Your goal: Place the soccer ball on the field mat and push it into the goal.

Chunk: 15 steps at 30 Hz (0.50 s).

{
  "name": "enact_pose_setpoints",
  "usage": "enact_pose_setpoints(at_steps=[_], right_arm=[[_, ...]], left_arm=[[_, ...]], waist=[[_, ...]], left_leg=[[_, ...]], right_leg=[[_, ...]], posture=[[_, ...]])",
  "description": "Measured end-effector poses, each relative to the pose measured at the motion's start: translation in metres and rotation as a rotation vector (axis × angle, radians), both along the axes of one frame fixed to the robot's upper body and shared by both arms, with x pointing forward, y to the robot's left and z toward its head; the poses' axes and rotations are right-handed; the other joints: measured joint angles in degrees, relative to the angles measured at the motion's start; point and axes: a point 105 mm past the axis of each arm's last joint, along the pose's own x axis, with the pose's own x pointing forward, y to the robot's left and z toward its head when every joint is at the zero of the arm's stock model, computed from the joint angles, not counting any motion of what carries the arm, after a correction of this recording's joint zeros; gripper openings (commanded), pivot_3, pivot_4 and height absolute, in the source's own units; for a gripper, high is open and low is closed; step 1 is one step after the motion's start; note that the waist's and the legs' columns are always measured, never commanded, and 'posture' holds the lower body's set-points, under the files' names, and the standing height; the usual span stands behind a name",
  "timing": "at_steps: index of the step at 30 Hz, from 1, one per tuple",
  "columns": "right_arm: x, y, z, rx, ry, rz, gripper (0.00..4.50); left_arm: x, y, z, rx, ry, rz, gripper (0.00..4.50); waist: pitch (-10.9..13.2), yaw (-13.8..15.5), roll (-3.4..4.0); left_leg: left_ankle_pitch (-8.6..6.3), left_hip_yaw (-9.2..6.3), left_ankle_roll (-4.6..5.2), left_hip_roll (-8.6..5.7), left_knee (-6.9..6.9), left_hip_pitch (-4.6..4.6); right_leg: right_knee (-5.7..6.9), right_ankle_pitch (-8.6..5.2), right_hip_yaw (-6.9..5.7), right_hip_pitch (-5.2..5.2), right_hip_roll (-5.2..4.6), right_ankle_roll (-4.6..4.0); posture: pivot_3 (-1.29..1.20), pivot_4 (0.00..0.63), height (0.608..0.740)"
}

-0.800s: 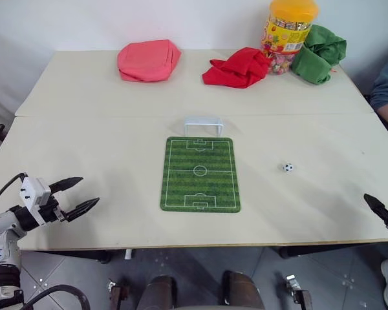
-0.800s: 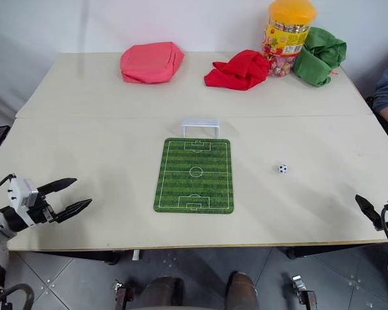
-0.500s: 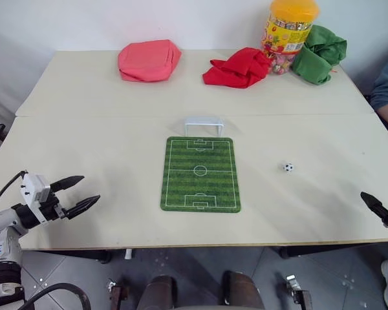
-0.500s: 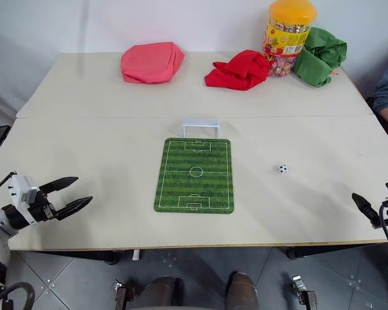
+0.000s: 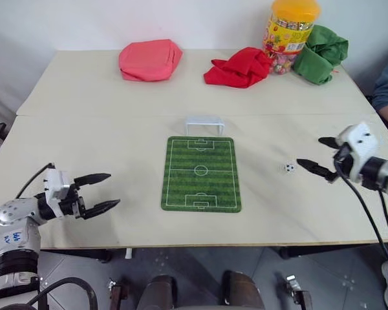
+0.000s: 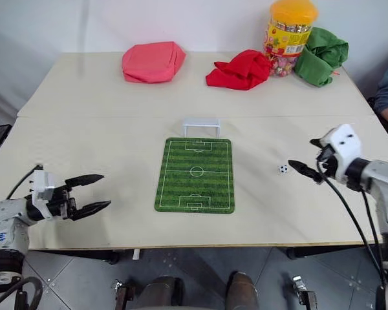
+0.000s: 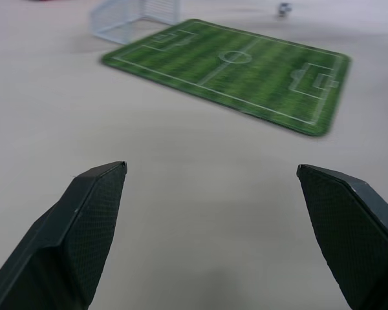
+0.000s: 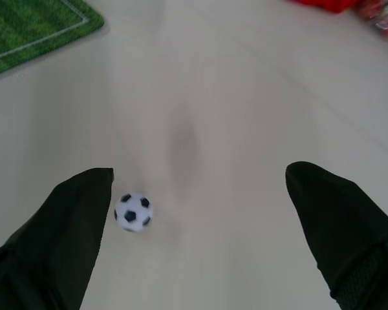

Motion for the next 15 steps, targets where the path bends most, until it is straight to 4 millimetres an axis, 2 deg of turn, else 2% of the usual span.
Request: enact_pose_setpoints(at_steps=[3, 7, 11, 14, 15], right_arm=[[0.008, 0.005, -0.017, 0.005, 0.060, 0.027, 4.48], [0.019, 0.004, -0.031, -0.008, 0.099, 0.037, 4.48], [0.025, 0.005, -0.036, -0.005, 0.106, 0.051, 4.48], [0.027, 0.002, -0.037, -0.008, 0.106, 0.048, 3.92], [0.027, 0.002, -0.037, -0.007, 0.103, 0.053, 3.56]], left_arm=[[0.001, -0.006, 0.001, 0.003, -0.008, -0.028, 4.50], [-0.001, -0.007, 0.000, 0.005, -0.011, -0.040, 4.50], [-0.002, -0.007, -0.001, 0.003, -0.009, -0.036, 4.50], [-0.002, -0.007, 0.000, 0.006, -0.015, -0.031, 4.50], [-0.003, -0.007, 0.000, 0.008, -0.017, -0.030, 4.50]], waist=[[0.00, -0.07, 0.00], [0.00, -0.68, 0.00], [0.00, -1.45, 0.00], [0.00, -1.61, 0.00], [0.00, -1.62, 0.00]], left_leg=[[-0.01, 0.00, 0.01, -0.01, 0.37, -0.71], [-0.01, 0.02, 0.02, 0.00, 0.47, -0.71], [-0.01, 0.01, 0.02, 0.00, 0.50, -0.70], [-0.01, 0.01, 0.02, 0.01, 0.50, -0.68], [-0.01, 0.01, 0.02, 0.02, 0.50, -0.68]], right_leg=[[0.15, 0.01, -0.02, -0.58, 0.00, 0.01], [0.26, 0.01, 0.00, -0.58, 0.00, 0.01], [0.31, 0.01, 0.01, -0.58, -0.01, 0.01], [0.32, 0.01, 0.02, -0.57, -0.01, 0.01], [0.32, 0.01, 0.02, -0.57, -0.01, 0.01]], posture=[[0.00, 0.150, 0.740], [0.00, 0.150, 0.740], [0.00, 0.150, 0.740], [0.00, 0.150, 0.740], [0.00, 0.150, 0.740]])
